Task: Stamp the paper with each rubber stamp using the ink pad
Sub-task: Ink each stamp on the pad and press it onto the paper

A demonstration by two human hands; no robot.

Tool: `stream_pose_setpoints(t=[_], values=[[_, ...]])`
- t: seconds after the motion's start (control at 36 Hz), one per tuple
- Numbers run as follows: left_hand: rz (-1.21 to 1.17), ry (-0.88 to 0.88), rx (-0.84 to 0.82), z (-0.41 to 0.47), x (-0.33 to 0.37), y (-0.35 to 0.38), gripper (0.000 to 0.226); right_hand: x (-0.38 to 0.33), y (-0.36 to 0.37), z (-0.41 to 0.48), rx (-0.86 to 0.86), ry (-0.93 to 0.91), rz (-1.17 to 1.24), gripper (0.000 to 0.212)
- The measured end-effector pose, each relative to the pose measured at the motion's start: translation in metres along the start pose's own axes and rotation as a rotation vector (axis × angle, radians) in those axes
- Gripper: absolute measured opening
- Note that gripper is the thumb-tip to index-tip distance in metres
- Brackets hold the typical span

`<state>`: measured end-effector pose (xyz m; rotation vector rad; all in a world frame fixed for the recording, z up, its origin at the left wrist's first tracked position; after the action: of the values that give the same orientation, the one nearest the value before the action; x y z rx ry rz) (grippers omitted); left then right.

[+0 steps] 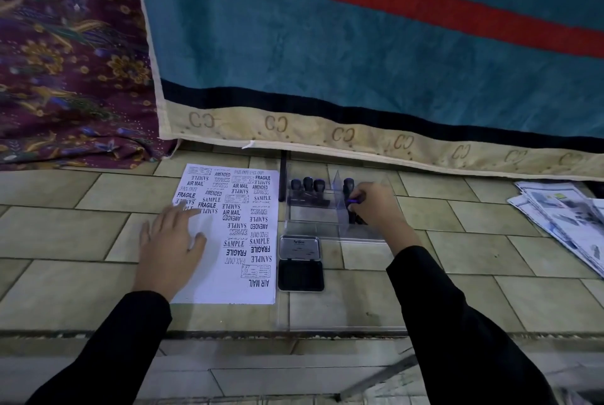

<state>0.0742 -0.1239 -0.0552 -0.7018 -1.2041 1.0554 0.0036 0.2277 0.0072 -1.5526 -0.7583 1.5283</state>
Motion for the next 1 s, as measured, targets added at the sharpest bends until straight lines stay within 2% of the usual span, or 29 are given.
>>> stream_pose_setpoints(t=[0.14, 0.25, 0.42, 0.58, 0.64, 0.72, 0.83, 1.0], values=[[-0.133, 0.232, -0.057, -0.01, 0.031, 0.009, 0.041, 0.004, -0.003, -0.01, 0.01, -0.059, 0.07, 0.013], [-0.147, 0.364, -0.162, -0.02, 0.053, 0.022, 0.064, 0.011, -0.003, -0.019, 0.068, -0.107, 0.083, 0.018], [-0.091, 0.406, -0.277, -0.029, 0.068, 0.038, 0.091, 0.019, -0.006, -0.032, 0.243, -0.219, 0.189, 0.033], [-0.042, 0.42, -0.315, -0.03, 0.071, 0.045, 0.112, 0.004, -0.014, -0.048, 0.359, -0.323, 0.368, 0.026], [-0.035, 0.43, -0.328, -0.029, 0.072, 0.047, 0.113, -0.006, -0.013, -0.057, 0.339, -0.349, 0.388, 0.026], [-0.039, 0.434, -0.337, -0.029, 0.072, 0.049, 0.113, -0.021, -0.005, -0.073, 0.221, -0.338, 0.443, 0.028], [-0.041, 0.429, -0.329, -0.029, 0.072, 0.05, 0.11, -0.035, 0.014, -0.098, 0.079, -0.377, 0.392, 0.03], [-0.074, 0.426, -0.309, -0.03, 0.073, 0.049, 0.105, -0.039, 0.03, -0.119, 0.028, -0.488, 0.309, 0.028]])
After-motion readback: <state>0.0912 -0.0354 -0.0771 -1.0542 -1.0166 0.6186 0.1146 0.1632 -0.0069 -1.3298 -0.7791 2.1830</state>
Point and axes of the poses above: each hand's wrist, its own z-axis towards the middle knuckle, its own y-axis out of the palm, x = y × z, the point moved 1 cm from there along z, towards the middle knuckle, and after that the axes turned 4 degrees about z, right-handed, at the moved point
